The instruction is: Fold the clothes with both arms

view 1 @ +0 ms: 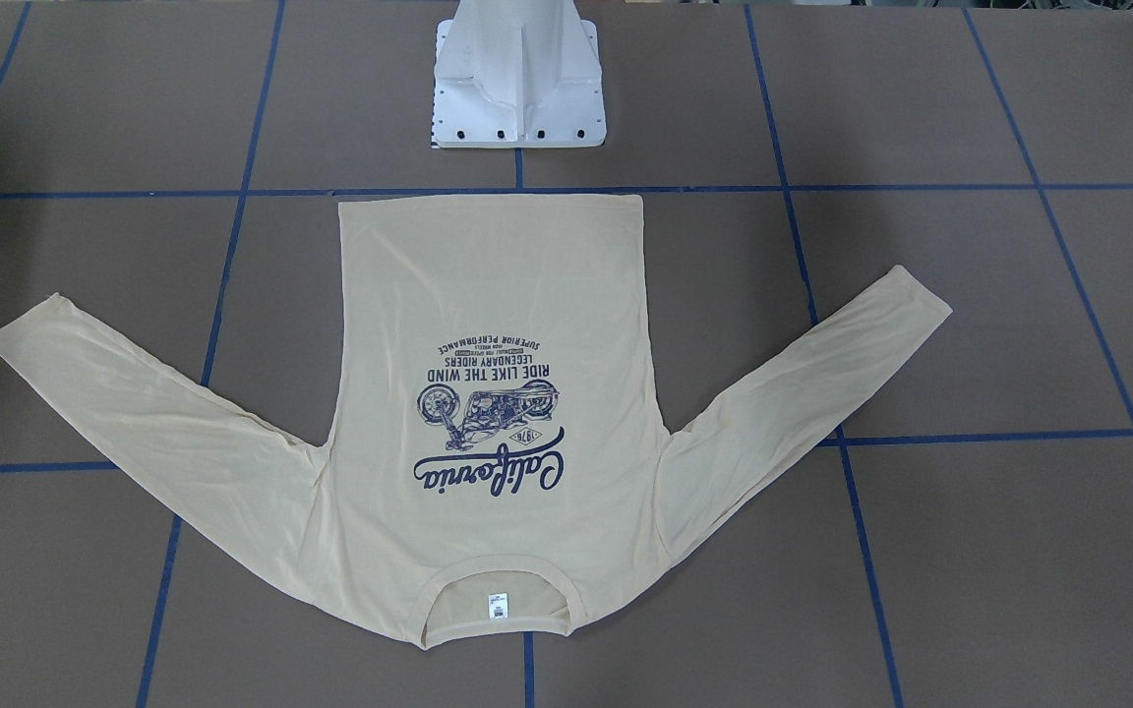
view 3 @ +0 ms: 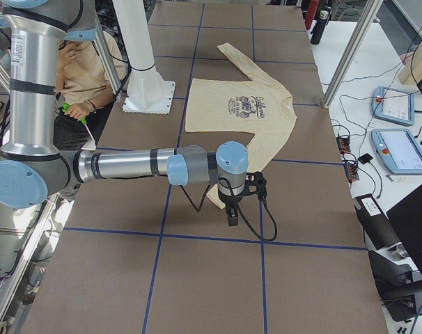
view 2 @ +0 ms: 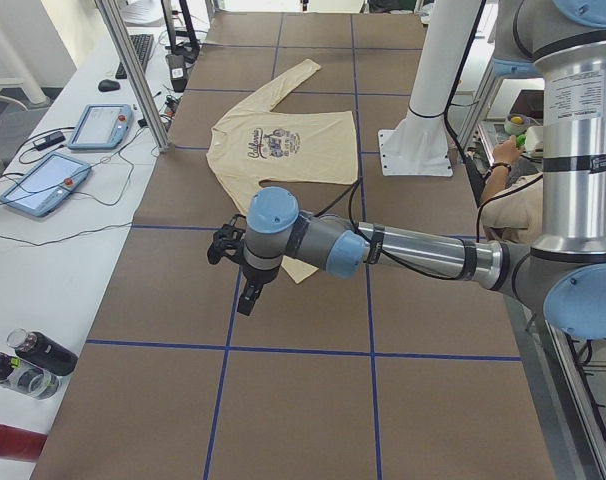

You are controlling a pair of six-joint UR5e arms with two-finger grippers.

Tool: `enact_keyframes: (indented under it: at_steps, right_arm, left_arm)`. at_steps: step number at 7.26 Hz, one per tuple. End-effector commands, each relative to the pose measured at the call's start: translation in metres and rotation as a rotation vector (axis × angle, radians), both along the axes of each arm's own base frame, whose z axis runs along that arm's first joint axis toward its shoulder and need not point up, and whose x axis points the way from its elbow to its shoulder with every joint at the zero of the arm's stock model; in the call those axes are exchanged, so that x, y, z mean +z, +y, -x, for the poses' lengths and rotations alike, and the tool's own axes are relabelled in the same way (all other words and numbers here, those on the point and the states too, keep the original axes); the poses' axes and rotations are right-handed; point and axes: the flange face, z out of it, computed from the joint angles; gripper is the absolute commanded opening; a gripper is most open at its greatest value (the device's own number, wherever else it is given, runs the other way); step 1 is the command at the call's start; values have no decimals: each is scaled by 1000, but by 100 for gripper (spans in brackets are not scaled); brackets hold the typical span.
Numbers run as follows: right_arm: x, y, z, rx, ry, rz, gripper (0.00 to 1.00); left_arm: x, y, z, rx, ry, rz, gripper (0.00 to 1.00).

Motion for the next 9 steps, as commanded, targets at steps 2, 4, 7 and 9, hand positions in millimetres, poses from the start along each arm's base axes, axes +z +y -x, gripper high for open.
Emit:
enact_keyframes:
  at_steps: [2,4,7,9]
  right_arm:
    - [4,3,1,-2,-11,8,100]
    - [32,5,5,-9,-19,60,100]
    - [31,-9,77,-111,-71,40,100]
    - [51,-10,106,5,-89,139,100]
  left_arm:
    - [10,-4,2,-5,-7,-6,100]
    - [13,1,1,-4,-6,-3,100]
    - [17,0,-2,5,-2,-35,100]
    - [14,4,-10,46,115,-21,100]
